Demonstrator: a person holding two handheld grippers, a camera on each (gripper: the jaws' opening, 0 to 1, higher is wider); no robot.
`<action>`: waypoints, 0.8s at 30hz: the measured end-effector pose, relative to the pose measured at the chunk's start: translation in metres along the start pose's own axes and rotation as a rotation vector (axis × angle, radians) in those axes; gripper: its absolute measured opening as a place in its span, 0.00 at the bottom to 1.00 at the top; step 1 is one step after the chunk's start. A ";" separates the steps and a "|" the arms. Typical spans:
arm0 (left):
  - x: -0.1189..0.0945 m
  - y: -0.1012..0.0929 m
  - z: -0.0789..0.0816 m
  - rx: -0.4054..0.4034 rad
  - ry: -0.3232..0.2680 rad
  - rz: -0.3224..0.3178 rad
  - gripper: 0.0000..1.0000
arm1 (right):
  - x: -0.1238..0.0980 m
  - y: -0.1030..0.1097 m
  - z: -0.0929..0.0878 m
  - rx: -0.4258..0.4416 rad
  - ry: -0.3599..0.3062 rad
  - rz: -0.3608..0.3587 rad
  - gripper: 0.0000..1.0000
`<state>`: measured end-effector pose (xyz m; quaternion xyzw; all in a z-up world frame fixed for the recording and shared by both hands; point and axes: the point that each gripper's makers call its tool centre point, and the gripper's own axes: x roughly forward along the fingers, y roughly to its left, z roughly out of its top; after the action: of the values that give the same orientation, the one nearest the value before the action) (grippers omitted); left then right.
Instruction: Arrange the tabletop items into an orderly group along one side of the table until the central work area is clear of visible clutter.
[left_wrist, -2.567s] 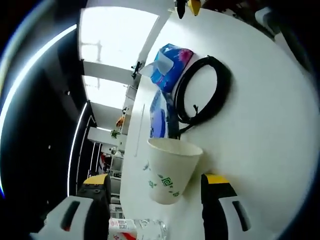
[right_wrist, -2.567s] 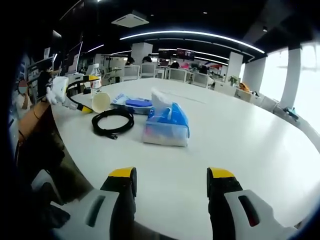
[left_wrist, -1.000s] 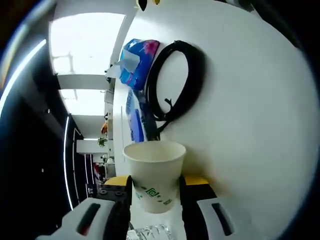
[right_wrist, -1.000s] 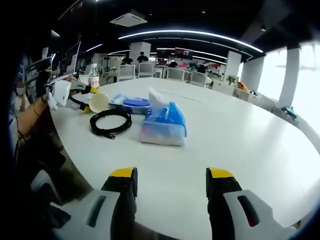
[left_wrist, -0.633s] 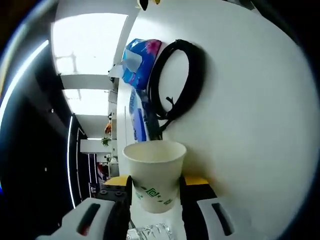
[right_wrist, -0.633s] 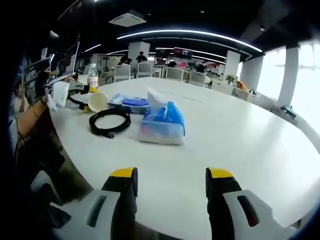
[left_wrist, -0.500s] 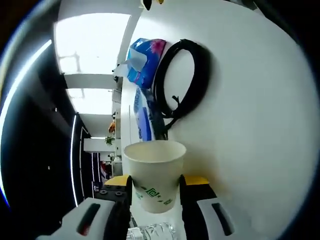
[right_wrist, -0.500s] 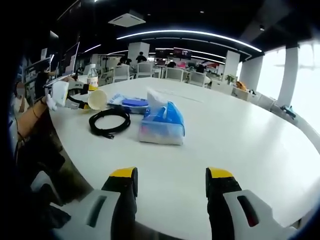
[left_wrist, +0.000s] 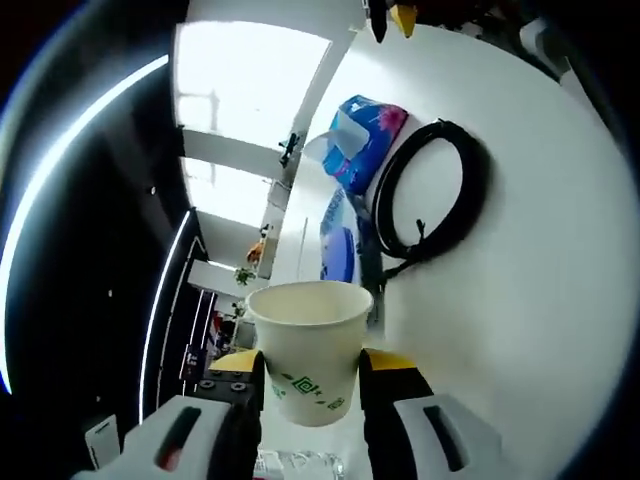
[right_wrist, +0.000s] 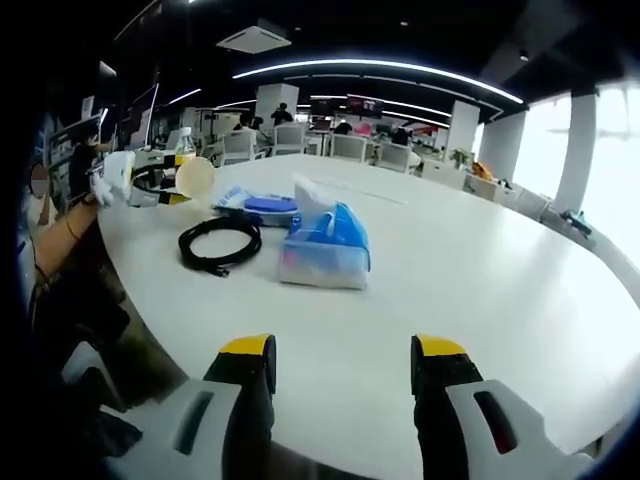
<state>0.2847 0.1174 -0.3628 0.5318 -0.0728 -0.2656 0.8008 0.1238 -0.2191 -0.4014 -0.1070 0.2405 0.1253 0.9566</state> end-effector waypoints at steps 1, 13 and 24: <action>0.000 0.003 0.000 -0.035 -0.008 0.016 0.36 | 0.000 0.000 0.000 -0.001 0.000 0.000 0.52; -0.005 0.024 -0.008 -0.308 -0.041 0.093 0.37 | 0.000 0.000 -0.001 -0.002 0.006 -0.004 0.52; -0.005 0.032 -0.040 -0.721 -0.037 0.186 0.37 | 0.001 0.000 -0.001 -0.004 0.008 -0.001 0.52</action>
<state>0.3071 0.1620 -0.3502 0.2020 -0.0370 -0.2097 0.9559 0.1242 -0.2194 -0.4031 -0.1094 0.2441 0.1250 0.9554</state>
